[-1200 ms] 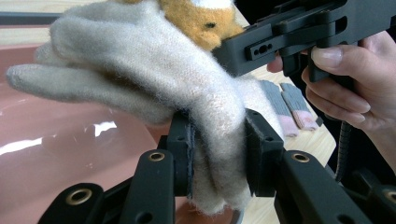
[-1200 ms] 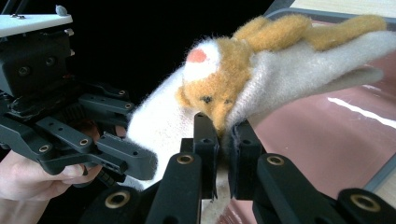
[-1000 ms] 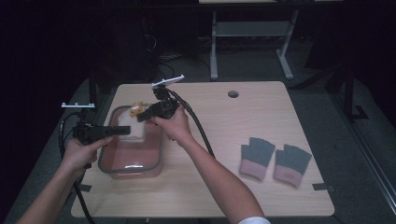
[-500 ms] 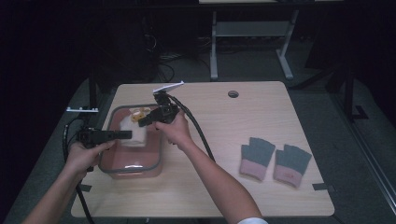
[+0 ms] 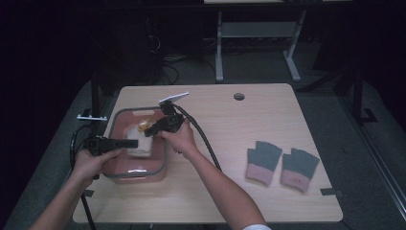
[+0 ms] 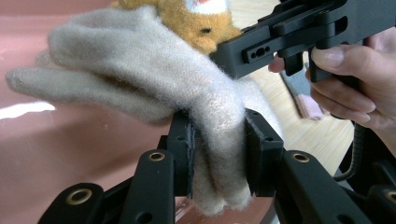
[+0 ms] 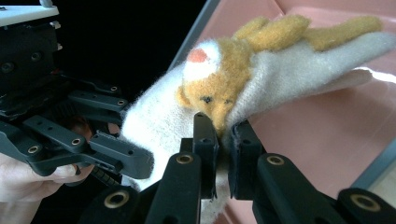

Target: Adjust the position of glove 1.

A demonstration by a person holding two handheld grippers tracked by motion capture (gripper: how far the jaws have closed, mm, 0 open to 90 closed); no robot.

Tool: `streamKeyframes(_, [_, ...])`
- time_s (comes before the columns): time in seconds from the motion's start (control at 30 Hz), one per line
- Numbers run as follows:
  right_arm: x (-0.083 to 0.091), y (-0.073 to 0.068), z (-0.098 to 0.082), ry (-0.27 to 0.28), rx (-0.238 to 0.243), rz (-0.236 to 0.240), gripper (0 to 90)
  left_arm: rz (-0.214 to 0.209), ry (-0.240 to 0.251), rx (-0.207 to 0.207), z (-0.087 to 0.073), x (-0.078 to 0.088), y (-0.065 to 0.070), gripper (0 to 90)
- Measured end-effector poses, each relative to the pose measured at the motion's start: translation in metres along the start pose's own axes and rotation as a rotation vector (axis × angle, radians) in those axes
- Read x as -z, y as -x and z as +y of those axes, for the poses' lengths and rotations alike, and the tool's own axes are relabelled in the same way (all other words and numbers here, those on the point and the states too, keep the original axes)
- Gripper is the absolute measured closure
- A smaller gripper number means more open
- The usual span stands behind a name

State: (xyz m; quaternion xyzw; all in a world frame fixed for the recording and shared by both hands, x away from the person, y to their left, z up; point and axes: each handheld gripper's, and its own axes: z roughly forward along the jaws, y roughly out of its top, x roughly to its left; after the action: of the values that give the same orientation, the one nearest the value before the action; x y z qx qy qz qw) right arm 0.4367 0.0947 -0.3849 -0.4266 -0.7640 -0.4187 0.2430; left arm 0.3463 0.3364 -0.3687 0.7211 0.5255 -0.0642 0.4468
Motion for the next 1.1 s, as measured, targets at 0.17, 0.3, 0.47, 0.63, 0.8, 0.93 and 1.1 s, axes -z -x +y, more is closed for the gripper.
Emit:
streamKeyframes(0.17, [-0.006,0.006,-0.002,-0.021,-0.011,-0.018,83.0,0.018,-0.029,0.014,-0.002,-0.007,-0.004,67.1])
streamKeyframes(0.3, [-0.011,0.009,-0.002,-0.044,-0.008,-0.041,83.0,0.034,-0.047,0.013,-0.003,-0.01,-0.006,67.1])
streamKeyframes(0.47, [-0.015,0.01,-0.002,-0.062,-0.003,-0.065,82.8,0.039,-0.058,0.032,-0.006,-0.014,-0.009,67.0])
streamKeyframes(0.63, [-0.017,0.009,-0.003,-0.084,0.007,-0.09,81.7,0.053,-0.067,0.051,-0.01,-0.017,-0.011,67.1])
streamKeyframes(0.8, [-0.019,0.008,-0.003,-0.103,0.013,-0.111,79.5,0.078,-0.082,0.051,-0.012,-0.019,-0.012,67.2])
streamKeyframes(0.93, [-0.018,0.008,-0.003,-0.111,0.026,-0.12,76.9,0.106,-0.096,0.056,-0.014,-0.021,-0.014,67.2])
streamKeyframes(1.1, [-0.016,0.007,-0.004,-0.129,0.04,-0.139,72.5,0.135,-0.116,0.059,-0.016,-0.024,-0.014,67.3])
